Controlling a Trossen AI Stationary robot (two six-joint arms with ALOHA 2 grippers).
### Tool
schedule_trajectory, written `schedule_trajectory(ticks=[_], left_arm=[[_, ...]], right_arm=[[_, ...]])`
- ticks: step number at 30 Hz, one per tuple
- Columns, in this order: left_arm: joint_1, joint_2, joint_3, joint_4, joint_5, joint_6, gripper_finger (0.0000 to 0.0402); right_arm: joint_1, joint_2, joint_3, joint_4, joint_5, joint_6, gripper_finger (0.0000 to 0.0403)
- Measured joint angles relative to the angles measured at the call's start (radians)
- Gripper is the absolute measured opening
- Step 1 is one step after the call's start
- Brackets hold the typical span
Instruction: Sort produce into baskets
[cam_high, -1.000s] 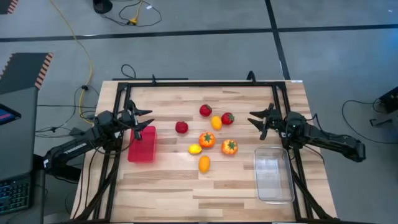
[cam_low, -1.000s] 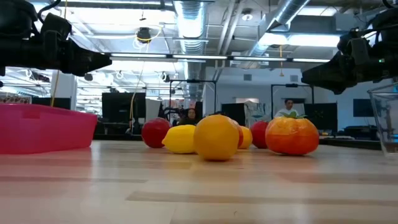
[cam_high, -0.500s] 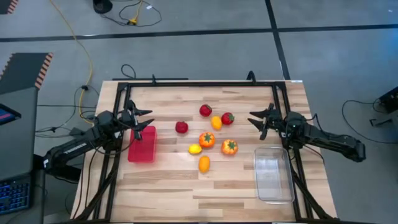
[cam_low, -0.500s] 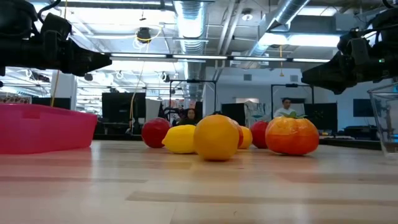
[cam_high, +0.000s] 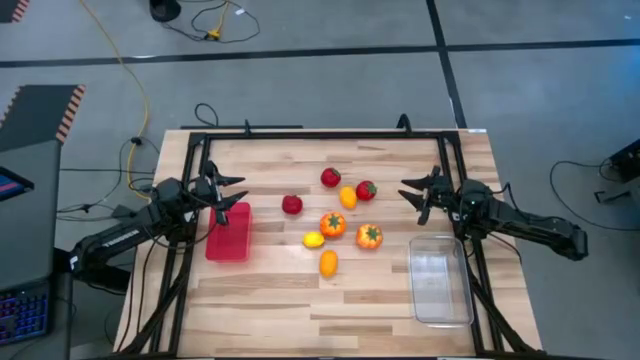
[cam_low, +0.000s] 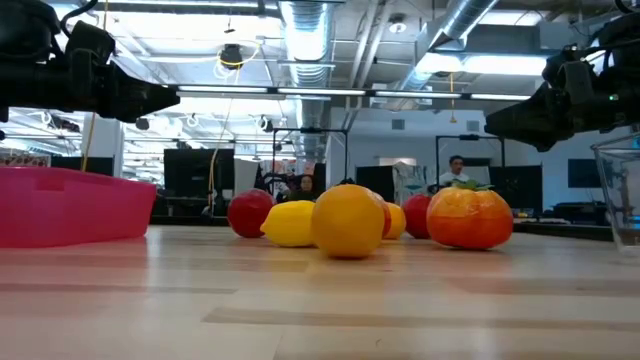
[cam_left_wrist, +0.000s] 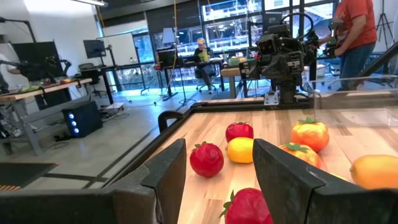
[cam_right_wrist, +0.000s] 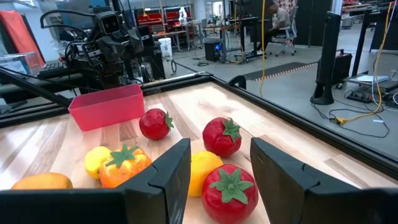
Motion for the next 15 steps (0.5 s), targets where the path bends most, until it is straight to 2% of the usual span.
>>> schedule_trajectory(ticks=[7, 15], left_arm=[[0.0, 0.0, 0.0, 0.0, -0.035, 0.01, 0.0174], [0.0, 0.0, 0.0, -0.004, -0.044, -0.098, 0.0174]], right_arm=[[0.0, 0.0, 0.0, 0.0, 0.0, 0.0, 0.0193], [0.0, 0.0, 0.0, 0.0, 0.0, 0.0, 0.0193]])
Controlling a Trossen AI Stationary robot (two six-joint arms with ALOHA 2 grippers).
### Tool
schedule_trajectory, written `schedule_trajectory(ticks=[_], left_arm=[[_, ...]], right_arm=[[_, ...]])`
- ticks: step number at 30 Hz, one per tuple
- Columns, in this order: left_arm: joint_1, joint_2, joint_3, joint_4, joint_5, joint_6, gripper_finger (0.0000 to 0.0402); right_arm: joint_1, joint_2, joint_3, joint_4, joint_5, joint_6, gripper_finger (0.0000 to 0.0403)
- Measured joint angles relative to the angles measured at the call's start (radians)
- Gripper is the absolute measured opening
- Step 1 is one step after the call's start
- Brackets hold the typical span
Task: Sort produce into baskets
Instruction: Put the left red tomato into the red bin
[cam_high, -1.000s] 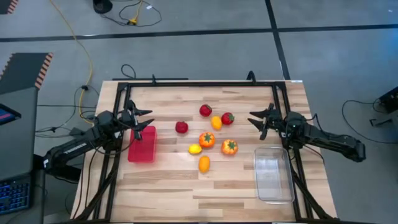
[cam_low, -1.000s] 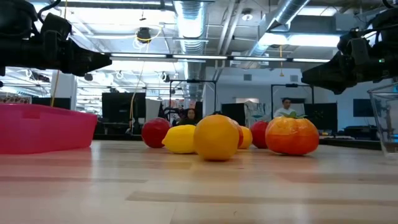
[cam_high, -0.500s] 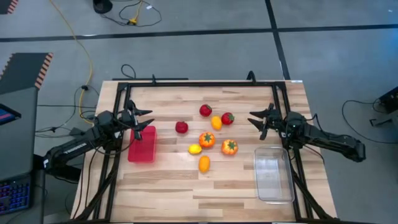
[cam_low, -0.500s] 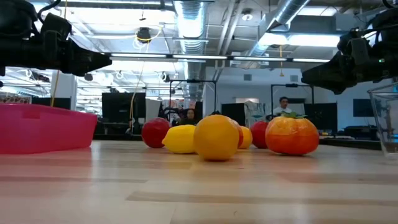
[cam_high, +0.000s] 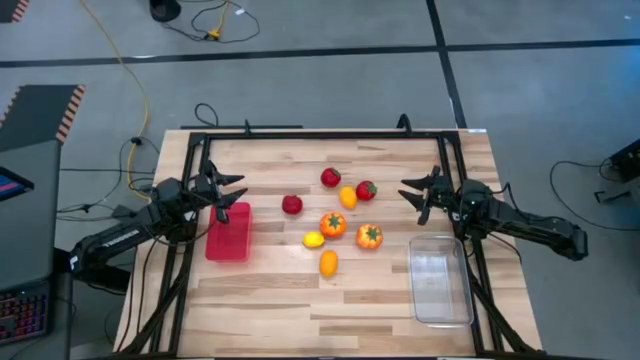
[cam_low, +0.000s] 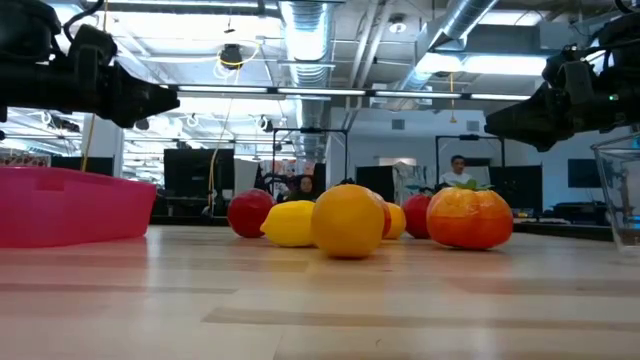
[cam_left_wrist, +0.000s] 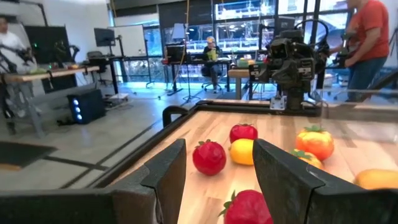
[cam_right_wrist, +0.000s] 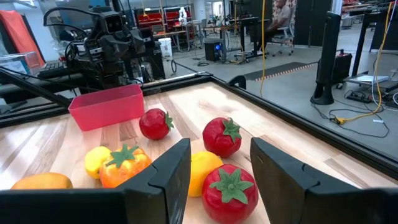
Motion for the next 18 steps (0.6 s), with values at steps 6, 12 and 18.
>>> schedule_trajectory(ticks=[6, 12, 18], left_arm=[[-0.001, 0.0, 0.0, -0.001, -0.039, -0.028, 0.0189], [-0.001, 0.0, 0.0, -0.002, -0.207, -0.081, 0.0249], [0.0, 0.0, 0.0, -0.002, -0.242, -0.188, 0.0288]], right_arm=[[0.0, 0.0, 0.0, 0.0, 0.0, 0.0, 0.0193], [0.0, 0.0, 0.0, 0.0, 0.0, 0.0, 0.0193], [0.0, 0.0, 0.0, 0.0, 0.0, 0.0, 0.0193]])
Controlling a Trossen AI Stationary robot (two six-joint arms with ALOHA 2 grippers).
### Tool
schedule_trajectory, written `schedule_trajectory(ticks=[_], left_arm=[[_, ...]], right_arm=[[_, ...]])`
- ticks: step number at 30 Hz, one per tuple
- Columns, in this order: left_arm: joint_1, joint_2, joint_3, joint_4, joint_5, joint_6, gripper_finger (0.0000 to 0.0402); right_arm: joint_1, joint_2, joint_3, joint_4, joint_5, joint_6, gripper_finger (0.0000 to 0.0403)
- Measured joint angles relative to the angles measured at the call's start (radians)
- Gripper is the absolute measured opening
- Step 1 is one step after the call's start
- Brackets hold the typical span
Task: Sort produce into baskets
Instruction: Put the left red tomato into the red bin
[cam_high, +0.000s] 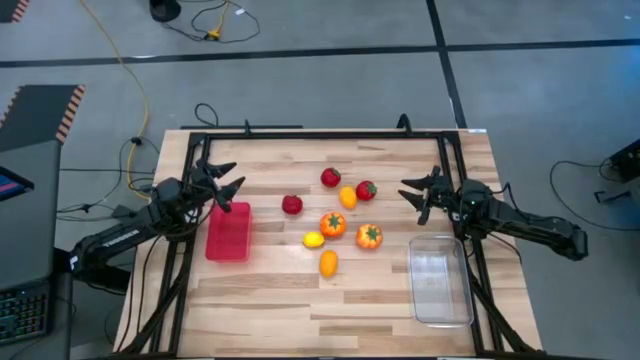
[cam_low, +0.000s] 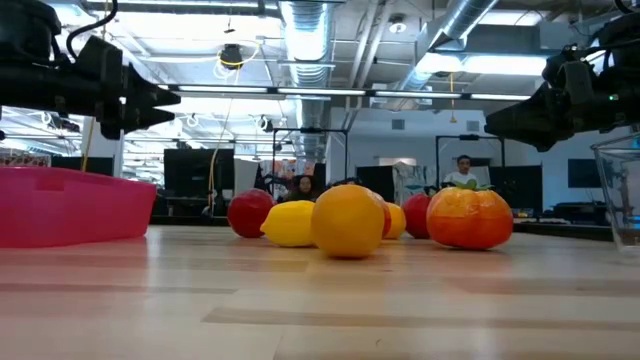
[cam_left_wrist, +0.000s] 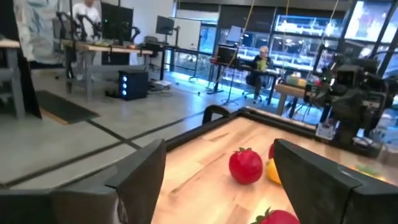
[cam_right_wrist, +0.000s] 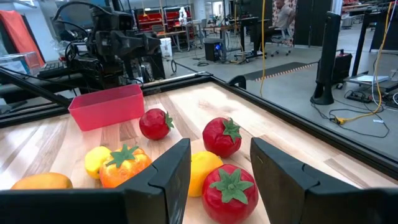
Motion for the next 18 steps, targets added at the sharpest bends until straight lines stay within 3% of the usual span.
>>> schedule_trajectory(ticks=[11, 18], left_arm=[[-0.006, 0.003, 0.007, 0.071, 0.056, -0.065, 0.0293], [-0.028, 0.165, 0.158, 0.073, 0.049, -0.044, 0.0293]], right_arm=[[0.0, 0.0, 0.0, 0.0, 0.0, 0.0, 0.0193], [0.0, 0.0, 0.0, 0.0, 0.0, 0.0, 0.0193]])
